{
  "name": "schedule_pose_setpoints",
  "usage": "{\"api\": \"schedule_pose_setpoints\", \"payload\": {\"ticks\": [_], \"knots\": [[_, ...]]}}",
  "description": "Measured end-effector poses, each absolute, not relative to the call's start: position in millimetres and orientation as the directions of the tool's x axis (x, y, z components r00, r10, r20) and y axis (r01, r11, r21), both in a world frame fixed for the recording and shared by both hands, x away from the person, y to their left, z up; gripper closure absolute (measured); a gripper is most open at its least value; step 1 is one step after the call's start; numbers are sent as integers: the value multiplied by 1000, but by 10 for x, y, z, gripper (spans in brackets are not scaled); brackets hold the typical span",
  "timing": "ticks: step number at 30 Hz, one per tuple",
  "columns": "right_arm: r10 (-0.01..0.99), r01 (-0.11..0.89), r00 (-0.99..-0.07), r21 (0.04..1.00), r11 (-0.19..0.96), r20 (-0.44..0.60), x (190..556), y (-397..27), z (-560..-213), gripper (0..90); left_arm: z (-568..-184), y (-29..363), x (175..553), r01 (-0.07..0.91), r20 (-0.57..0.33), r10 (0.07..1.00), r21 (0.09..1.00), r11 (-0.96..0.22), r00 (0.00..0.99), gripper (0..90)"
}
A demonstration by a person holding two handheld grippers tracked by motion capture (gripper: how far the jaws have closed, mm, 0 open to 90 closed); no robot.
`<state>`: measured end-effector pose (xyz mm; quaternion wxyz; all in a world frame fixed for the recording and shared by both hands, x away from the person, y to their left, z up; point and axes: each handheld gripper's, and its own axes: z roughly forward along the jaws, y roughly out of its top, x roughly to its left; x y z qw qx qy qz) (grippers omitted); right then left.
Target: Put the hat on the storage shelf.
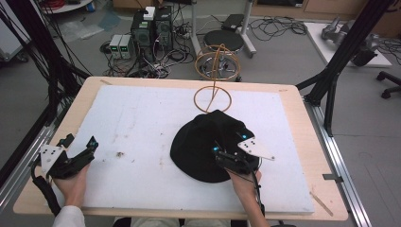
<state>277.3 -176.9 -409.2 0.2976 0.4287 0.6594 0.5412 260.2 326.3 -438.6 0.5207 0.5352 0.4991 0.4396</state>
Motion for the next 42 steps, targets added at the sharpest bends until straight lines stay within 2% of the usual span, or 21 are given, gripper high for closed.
{"api": "schedule_pose_setpoints", "payload": {"ticks": [21,23,26,27,29,30,31,32,42], "knots": [[908,273,-417,957,95,29,2846,-1644,-4165,227,-4388,3252,2606,80,-51,991,996,41,121,223],[909,276,-416,956,101,24,2852,-1636,-4172,250,-4388,3251,2606,80,-51,991,996,41,121,223],[910,282,-415,951,128,1,2863,-1610,-4191,336,-4392,3248,2612,88,-51,991,995,40,122,223],[910,282,-415,951,128,1,2863,-1610,-4191,336,-4394,3248,2613,89,-51,991,995,41,123,223],[910,284,-415,949,137,-7,2866,-1599,-4200,419,-4394,3247,2613,89,-52,991,995,41,123,224],[910,284,-415,949,137,-7,2866,-1599,-4200,419,-4394,3247,2613,89,-52,991,995,41,123,224],[906,283,-422,949,140,-8,2866,-1598,-4201,488,-4394,3247,2613,89,-52,991,995,42,123,224],[905,287,-425,948,140,-5,2866,-1597,-4201,511,-4394,3247,2613,89,-52,991,995,42,123,224],[907,298,-422,947,121,17,2881,-1612,-4208,593,-4396,3252,2615,88,-58,991,995,47,121,224]]}}
